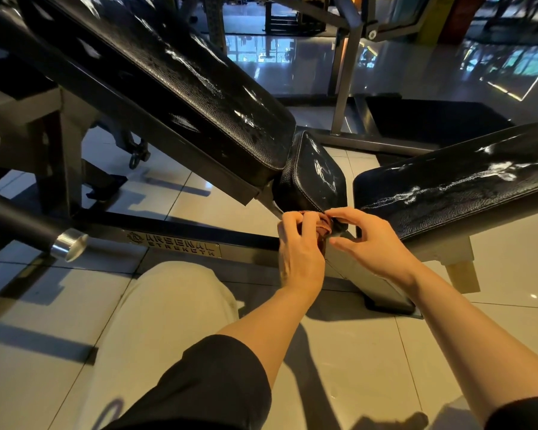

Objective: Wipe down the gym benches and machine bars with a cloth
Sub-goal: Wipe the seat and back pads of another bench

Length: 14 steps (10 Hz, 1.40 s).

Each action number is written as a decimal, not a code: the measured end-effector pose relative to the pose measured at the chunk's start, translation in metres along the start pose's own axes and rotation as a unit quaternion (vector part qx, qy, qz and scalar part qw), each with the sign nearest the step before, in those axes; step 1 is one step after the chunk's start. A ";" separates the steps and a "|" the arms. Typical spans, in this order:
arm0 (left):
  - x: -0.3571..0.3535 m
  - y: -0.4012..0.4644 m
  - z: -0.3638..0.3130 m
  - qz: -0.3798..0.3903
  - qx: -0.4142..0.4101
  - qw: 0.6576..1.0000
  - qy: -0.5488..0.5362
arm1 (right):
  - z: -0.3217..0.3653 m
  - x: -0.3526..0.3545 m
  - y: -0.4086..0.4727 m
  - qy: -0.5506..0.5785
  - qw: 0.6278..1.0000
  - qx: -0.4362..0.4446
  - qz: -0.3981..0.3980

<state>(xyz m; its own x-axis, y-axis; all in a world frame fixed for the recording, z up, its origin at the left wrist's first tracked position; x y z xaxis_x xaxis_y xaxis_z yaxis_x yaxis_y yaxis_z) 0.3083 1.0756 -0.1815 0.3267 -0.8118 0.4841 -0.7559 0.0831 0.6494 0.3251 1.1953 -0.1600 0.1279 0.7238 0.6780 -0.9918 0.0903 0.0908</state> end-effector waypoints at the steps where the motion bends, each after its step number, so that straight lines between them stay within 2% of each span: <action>1: 0.025 0.022 -0.004 -0.085 0.007 0.995 -0.049 | -0.001 0.001 0.001 -0.011 1.000 0.002 0.004; 2: 0.031 0.028 -0.003 -0.084 0.029 0.996 -0.032 | -0.003 0.001 0.003 -0.005 1.000 0.000 0.005; 3: 0.012 0.014 -0.005 -0.044 -0.028 0.999 0.012 | -0.002 0.001 0.002 0.013 1.000 0.002 0.006; 4: -0.009 -0.003 -0.009 0.036 -0.082 0.996 0.005 | -0.005 0.002 0.003 0.026 1.000 -0.002 0.007; 5: -0.001 -0.004 -0.007 0.022 -0.066 0.998 0.000 | -0.008 0.003 0.005 0.039 0.999 -0.010 0.013; 6: 0.025 0.015 0.006 -0.071 0.045 0.996 -0.028 | -0.009 0.003 0.007 0.043 0.999 -0.014 0.010; 7: 0.024 0.019 -0.002 -0.063 0.022 0.998 0.003 | -0.010 0.001 0.007 0.035 0.999 -0.015 0.012; 8: 0.003 0.010 -0.006 0.015 -0.039 0.999 0.002 | -0.009 0.001 0.007 0.031 0.999 -0.005 0.012; 9: -0.007 0.006 -0.007 0.086 -0.062 0.994 -0.006 | -0.008 0.001 0.005 0.026 1.000 -0.009 0.015; 11: 0.021 0.005 -0.026 0.053 -0.105 0.990 -0.082 | 0.016 0.002 -0.018 0.084 0.993 0.071 -0.039; 12: 0.023 -0.002 -0.027 0.082 -0.103 0.985 -0.111 | 0.021 -0.003 -0.025 0.141 0.987 0.070 -0.026; 13: 0.019 -0.013 -0.021 0.151 -0.093 0.977 -0.121 | 0.020 -0.012 -0.030 0.159 0.986 0.053 -0.026; 14: 0.019 -0.021 -0.023 0.218 -0.139 0.958 -0.122 | 0.021 -0.012 -0.033 0.142 0.986 0.059 -0.066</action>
<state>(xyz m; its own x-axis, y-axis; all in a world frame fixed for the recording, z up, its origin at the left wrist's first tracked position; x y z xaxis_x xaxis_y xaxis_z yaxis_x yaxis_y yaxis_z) 0.3436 1.0716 -0.1718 -0.1530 -0.7734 0.6152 -0.5989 0.5677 0.5648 0.3559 1.1691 -0.1559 0.2324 0.8752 0.4242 -0.9570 0.1280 0.2603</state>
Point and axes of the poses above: each hand's wrist, its own y-axis towards the middle knuckle, its own x-axis out of the back of the hand, z = x × y, the point moved 9 cm from there along y, towards the middle knuckle, and after that the axes turned 4 degrees about -x, right-handed, at the moved point
